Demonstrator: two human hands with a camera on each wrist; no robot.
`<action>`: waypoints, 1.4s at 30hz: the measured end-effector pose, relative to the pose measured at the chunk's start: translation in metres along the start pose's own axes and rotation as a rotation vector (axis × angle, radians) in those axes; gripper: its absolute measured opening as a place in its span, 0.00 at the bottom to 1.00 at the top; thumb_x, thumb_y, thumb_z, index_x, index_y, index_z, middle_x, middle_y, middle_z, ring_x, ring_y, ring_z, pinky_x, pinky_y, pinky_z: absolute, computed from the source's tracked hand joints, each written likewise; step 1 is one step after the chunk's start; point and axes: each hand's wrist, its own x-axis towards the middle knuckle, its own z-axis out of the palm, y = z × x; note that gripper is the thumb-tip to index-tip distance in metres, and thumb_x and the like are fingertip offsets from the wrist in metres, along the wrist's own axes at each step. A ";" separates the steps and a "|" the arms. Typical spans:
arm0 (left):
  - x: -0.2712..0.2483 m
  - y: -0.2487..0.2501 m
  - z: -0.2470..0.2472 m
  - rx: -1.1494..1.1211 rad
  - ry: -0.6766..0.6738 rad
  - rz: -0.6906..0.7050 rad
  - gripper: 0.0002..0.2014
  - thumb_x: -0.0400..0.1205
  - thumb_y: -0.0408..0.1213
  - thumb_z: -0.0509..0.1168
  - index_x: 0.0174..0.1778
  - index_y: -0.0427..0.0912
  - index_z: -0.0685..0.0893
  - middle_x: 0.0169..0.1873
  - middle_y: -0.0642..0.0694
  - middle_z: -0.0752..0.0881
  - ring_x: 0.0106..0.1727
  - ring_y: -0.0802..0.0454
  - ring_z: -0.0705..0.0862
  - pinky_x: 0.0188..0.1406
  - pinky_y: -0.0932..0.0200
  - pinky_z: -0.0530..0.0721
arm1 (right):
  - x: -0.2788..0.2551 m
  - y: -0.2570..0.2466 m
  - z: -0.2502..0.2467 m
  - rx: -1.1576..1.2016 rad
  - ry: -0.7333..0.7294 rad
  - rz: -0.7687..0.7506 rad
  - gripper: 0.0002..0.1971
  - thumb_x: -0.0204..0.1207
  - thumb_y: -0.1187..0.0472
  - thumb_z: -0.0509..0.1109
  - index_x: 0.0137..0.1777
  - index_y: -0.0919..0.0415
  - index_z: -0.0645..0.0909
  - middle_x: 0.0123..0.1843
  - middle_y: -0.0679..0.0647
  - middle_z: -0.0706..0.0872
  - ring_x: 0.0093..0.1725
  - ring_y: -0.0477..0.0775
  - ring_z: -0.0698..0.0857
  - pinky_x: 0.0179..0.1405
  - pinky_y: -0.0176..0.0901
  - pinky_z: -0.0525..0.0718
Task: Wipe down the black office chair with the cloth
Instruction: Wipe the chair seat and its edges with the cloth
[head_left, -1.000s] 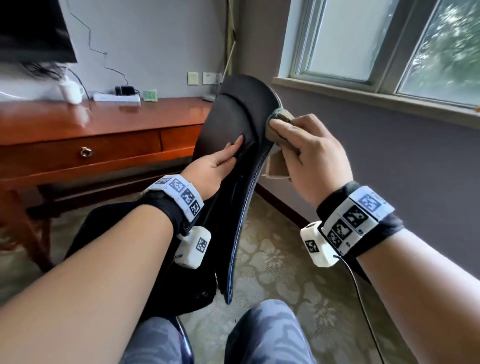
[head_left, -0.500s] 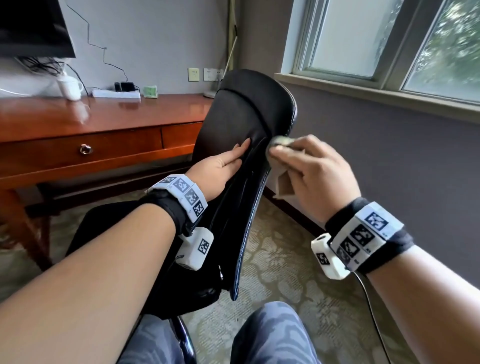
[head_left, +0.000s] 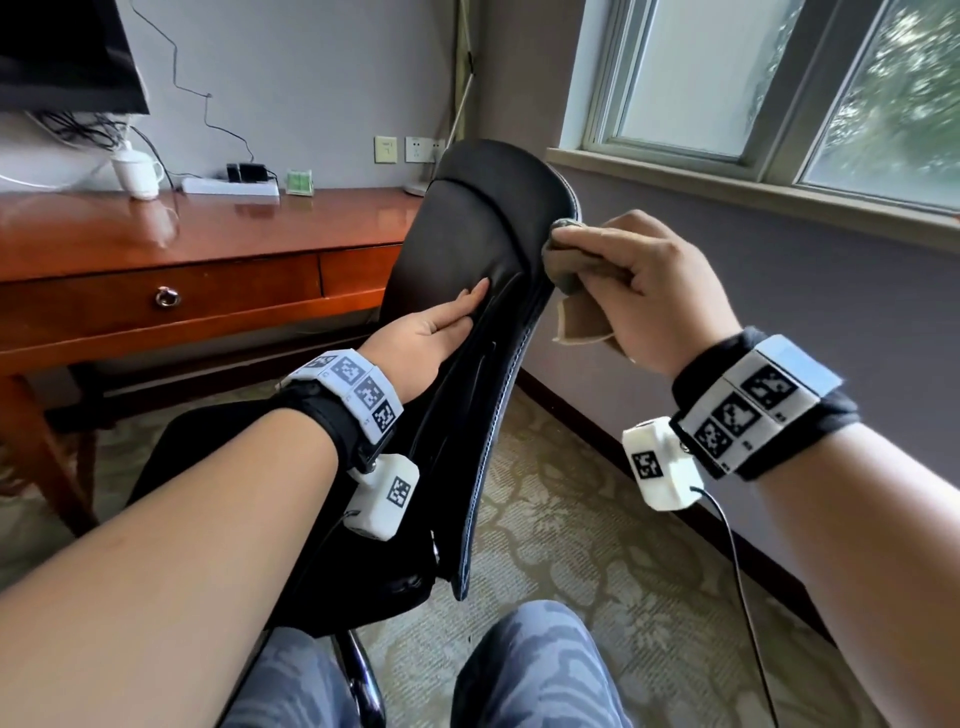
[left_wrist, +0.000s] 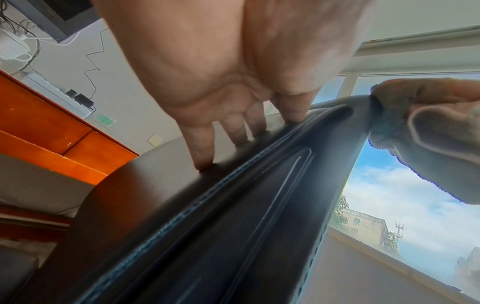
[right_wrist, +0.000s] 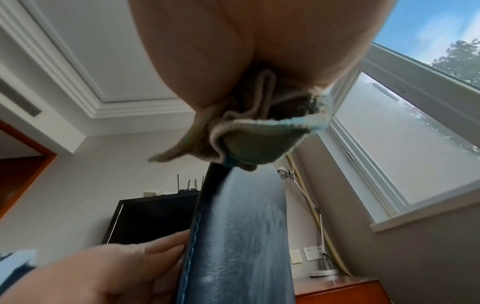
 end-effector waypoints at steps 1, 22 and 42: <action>-0.002 0.000 0.000 0.010 0.011 -0.016 0.22 0.95 0.37 0.58 0.84 0.61 0.75 0.82 0.47 0.74 0.82 0.54 0.65 0.89 0.47 0.54 | 0.001 0.001 0.001 0.023 -0.008 0.019 0.21 0.79 0.68 0.70 0.67 0.45 0.90 0.59 0.47 0.86 0.59 0.45 0.85 0.64 0.38 0.81; -0.002 -0.007 0.002 0.031 -0.011 -0.025 0.22 0.94 0.36 0.60 0.79 0.68 0.75 0.84 0.60 0.72 0.84 0.72 0.66 0.86 0.71 0.55 | 0.027 0.019 -0.019 0.045 -0.024 0.040 0.22 0.78 0.68 0.71 0.66 0.43 0.89 0.57 0.46 0.85 0.58 0.48 0.85 0.61 0.42 0.83; 0.003 -0.017 0.006 -0.096 -0.002 0.013 0.23 0.94 0.31 0.59 0.70 0.71 0.79 0.85 0.54 0.73 0.85 0.67 0.66 0.87 0.68 0.56 | -0.020 0.009 0.032 -0.196 0.093 -0.221 0.18 0.83 0.61 0.67 0.70 0.52 0.88 0.57 0.52 0.85 0.53 0.59 0.88 0.51 0.51 0.89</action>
